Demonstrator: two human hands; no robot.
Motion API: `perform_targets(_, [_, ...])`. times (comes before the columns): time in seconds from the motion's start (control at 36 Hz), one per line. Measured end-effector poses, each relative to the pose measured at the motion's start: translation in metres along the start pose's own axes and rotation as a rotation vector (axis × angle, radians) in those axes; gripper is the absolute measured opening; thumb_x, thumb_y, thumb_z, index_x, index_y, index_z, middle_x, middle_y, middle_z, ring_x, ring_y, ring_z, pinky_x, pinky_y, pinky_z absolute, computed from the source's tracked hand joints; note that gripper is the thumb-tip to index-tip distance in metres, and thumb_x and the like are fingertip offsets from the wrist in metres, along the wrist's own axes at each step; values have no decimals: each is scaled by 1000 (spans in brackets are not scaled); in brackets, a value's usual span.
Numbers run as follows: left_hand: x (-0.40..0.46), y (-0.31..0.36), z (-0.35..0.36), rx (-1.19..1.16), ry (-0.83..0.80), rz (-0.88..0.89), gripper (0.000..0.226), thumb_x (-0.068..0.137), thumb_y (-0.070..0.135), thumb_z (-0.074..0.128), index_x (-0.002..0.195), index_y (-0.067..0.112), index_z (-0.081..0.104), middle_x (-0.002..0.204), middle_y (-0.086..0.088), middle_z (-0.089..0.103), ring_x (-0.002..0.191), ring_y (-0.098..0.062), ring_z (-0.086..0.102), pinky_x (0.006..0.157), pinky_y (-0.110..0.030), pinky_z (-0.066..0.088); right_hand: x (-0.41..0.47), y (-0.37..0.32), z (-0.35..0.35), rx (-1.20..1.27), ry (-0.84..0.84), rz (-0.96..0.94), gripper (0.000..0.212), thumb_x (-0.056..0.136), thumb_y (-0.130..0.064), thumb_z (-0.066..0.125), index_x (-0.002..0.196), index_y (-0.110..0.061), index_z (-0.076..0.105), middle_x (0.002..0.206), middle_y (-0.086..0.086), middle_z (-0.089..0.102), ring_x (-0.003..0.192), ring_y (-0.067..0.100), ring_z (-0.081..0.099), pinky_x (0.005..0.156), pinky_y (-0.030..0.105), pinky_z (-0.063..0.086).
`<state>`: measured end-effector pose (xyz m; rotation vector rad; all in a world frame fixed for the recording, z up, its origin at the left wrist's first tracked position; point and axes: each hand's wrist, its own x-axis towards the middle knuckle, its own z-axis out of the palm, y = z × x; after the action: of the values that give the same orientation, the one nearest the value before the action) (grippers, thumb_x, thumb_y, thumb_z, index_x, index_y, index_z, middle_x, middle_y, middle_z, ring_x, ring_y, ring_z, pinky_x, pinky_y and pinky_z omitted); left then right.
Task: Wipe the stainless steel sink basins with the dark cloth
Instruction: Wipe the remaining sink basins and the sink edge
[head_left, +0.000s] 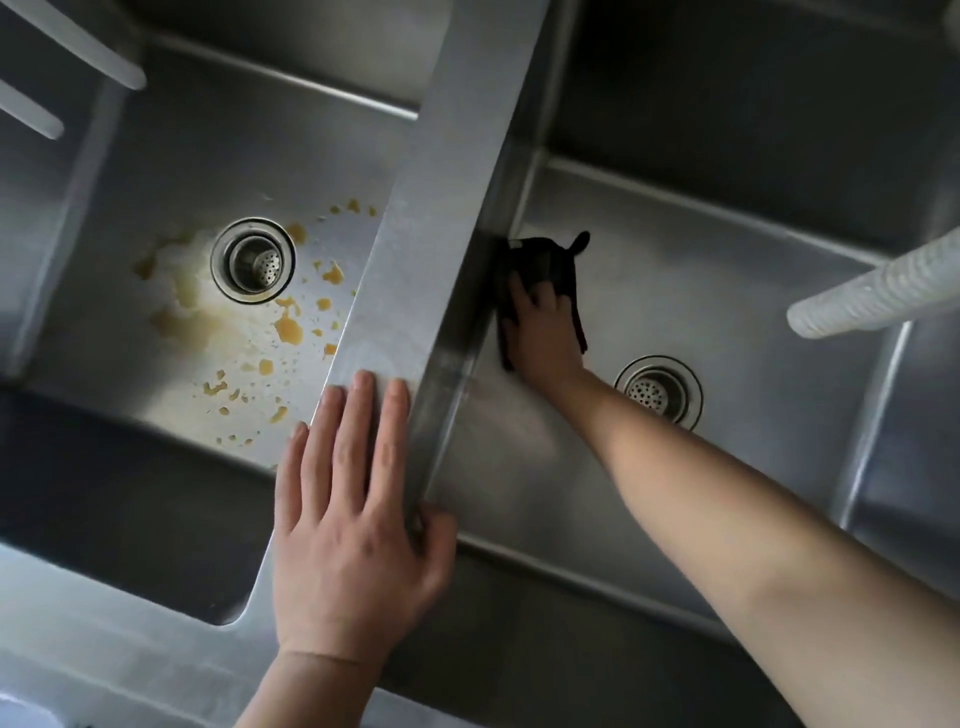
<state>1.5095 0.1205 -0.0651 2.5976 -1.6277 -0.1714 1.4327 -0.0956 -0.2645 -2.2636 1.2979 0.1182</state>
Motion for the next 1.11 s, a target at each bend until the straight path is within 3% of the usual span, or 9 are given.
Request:
perform_targets(0.17, [-1, -1, 5, 4, 49, 14, 101, 62, 26, 68, 155, 10, 32, 161, -12, 29, 151, -29, 23, 120, -52, 25, 49, 2, -14, -126, 21, 7, 52, 103, -15, 34, 154, -12, 27, 154, 14, 31, 126, 39, 38, 94, 44, 44])
perform_targets(0.28, [-2, -3, 8, 10, 58, 25, 104, 60, 26, 67, 155, 12, 30, 163, -10, 27, 151, -28, 22, 120, -52, 25, 81, -2, -32, -3, 102, 144, 57, 98, -9, 46, 153, -13, 29, 149, 16, 35, 129, 43, 36, 93, 50, 47])
perform_targets(0.42, [0, -4, 10, 21, 73, 43, 102, 59, 22, 66, 155, 10, 31, 162, -11, 27, 151, -29, 23, 119, -53, 25, 124, 2, -52, 32, 121, 244, 47, 97, -6, 42, 143, -15, 46, 150, 15, 36, 135, 40, 36, 105, 44, 38])
perform_targets(0.56, [-2, -2, 5, 17, 52, 22, 103, 60, 23, 65, 156, 11, 28, 162, -12, 27, 151, -29, 21, 121, -51, 21, 116, 9, -52, 33, 160, 231, 47, 100, -7, 35, 144, -20, 48, 151, 17, 35, 135, 43, 35, 104, 45, 40])
perform_targets(0.78, [-2, 3, -1, 43, -6, -13, 99, 66, 24, 65, 157, 12, 27, 162, -12, 26, 152, -31, 19, 123, -50, 17, 40, 122, -70, 136, 319, 568, 46, 101, -23, 38, 148, -25, 42, 155, 19, 29, 137, 40, 37, 113, 40, 33])
perform_targets(0.92, [-4, 0, 8, 28, 43, -9, 103, 64, 26, 64, 158, 15, 22, 164, -10, 23, 152, -30, 17, 123, -47, 15, -35, 214, -82, 120, 457, 749, 46, 97, -26, 49, 141, -13, 50, 147, 13, 47, 130, 25, 47, 104, 18, 32])
perform_targets(0.97, [-4, -1, 10, 28, 49, -1, 104, 64, 26, 65, 158, 15, 21, 164, -11, 22, 152, -31, 16, 124, -47, 13, -69, 236, -81, 144, 456, 816, 44, 95, -17, 50, 139, -10, 50, 144, 17, 51, 124, 24, 52, 102, 22, 40])
perform_targets(1.06, [-5, -1, 9, 26, 24, -1, 103, 66, 31, 61, 158, 15, 17, 164, -12, 18, 152, -30, 12, 124, -46, 9, -128, 245, -69, 186, 271, 856, 45, 96, -18, 44, 141, -16, 51, 142, 20, 49, 129, 36, 47, 107, 39, 36])
perform_targets(1.11, [-6, 1, 6, 23, 16, -6, 100, 68, 33, 55, 158, 15, 15, 165, -13, 17, 152, -31, 11, 124, -47, 9, -162, 232, -54, 198, 259, 889, 43, 96, -20, 47, 138, -20, 57, 139, 22, 51, 125, 40, 49, 103, 37, 37])
